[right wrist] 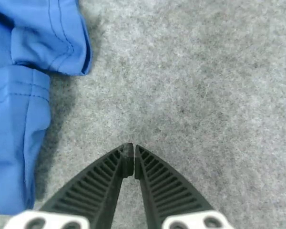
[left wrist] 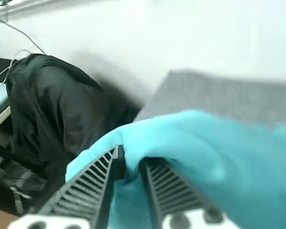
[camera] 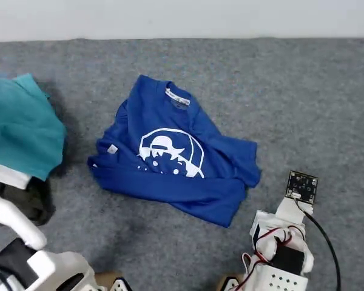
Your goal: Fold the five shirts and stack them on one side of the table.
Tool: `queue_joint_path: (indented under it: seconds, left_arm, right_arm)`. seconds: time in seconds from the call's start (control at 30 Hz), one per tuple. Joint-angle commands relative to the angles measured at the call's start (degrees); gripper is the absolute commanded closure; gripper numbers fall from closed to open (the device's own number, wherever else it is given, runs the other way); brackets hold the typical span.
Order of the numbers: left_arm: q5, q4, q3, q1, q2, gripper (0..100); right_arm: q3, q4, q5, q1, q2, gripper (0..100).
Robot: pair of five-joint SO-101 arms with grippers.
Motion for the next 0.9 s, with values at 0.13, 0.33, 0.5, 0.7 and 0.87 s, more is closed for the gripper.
queue_joint_path:
  seconds: [0.13,0.33,0.5,0.7,0.87]
  left_arm:
    - [-20.2,-1.9,8.9,0.0,0.2,80]
    - [-20.8,-2.3,9.2,-0.9,-0.8,75]
    - [-20.7,-0.7,9.7,-1.1,-7.0,75]
    - [-14.7,5.5,9.7,-0.9,-13.6,75]
    - [-11.2,15.2,9.7,-0.6,-17.5,75]
  right_arm:
    - [0.8,0.2,0.4,0.0,-1.0,98.3]
    - [0.8,0.2,0.4,0.0,-1.0,98.3]
    - [0.8,0.2,0.4,0.0,-1.0,98.3]
    - [0.8,0.2,0.4,0.0,-1.0,98.3]
    - [0.8,0.2,0.4,0.0,-1.0,98.3]
